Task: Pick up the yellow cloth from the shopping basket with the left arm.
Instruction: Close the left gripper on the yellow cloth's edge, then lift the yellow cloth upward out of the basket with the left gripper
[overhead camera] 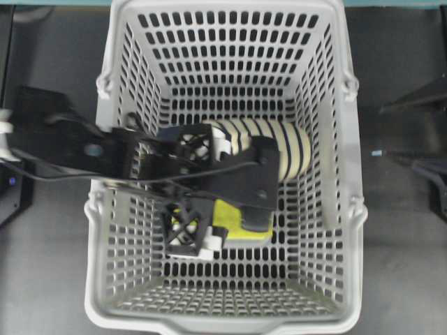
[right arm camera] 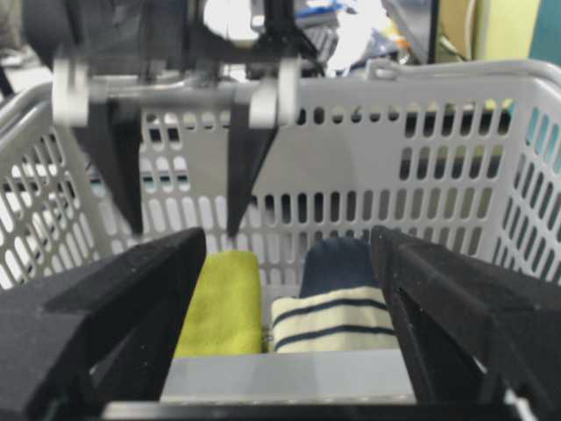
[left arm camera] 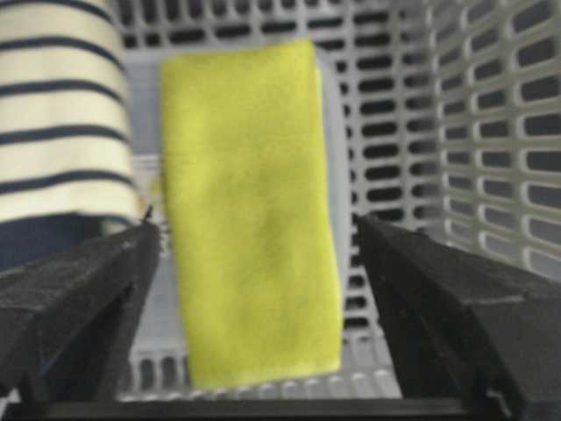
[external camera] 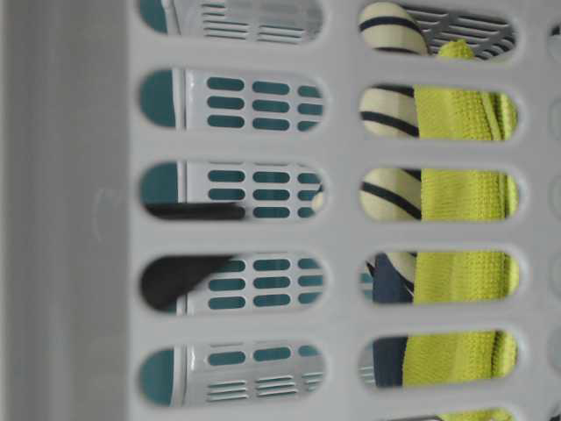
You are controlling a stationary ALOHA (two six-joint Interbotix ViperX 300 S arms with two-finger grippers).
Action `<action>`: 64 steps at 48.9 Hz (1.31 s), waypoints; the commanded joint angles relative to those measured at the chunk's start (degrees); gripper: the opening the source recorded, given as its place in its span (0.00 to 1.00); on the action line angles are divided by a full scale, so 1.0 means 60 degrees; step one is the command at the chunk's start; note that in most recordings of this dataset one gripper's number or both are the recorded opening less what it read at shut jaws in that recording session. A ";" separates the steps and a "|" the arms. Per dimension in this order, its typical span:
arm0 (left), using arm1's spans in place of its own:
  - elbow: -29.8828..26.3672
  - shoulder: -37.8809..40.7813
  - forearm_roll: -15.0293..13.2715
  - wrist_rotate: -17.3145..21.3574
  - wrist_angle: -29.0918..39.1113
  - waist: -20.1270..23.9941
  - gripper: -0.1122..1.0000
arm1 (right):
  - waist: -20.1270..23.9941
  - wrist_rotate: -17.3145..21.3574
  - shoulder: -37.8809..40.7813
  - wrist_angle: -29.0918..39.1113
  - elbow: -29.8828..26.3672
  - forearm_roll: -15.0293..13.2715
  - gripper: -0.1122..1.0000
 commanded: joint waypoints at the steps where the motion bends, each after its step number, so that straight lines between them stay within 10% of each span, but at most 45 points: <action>1: -0.0190 0.0264 0.0044 -0.0015 0.0015 -0.0103 0.88 | -0.0015 -0.0015 0.0044 -0.0044 -0.0205 0.0029 0.76; 43: 0.1348 0.1201 0.0044 -0.0015 -0.0820 0.0015 0.84 | -0.0015 0.0220 -0.0132 -0.0044 -0.0015 0.0029 0.75; 64: 0.1260 0.1069 0.0044 0.0161 -0.0776 0.0029 0.24 | -0.0015 0.0220 -0.0498 -0.0044 0.0132 0.0029 0.75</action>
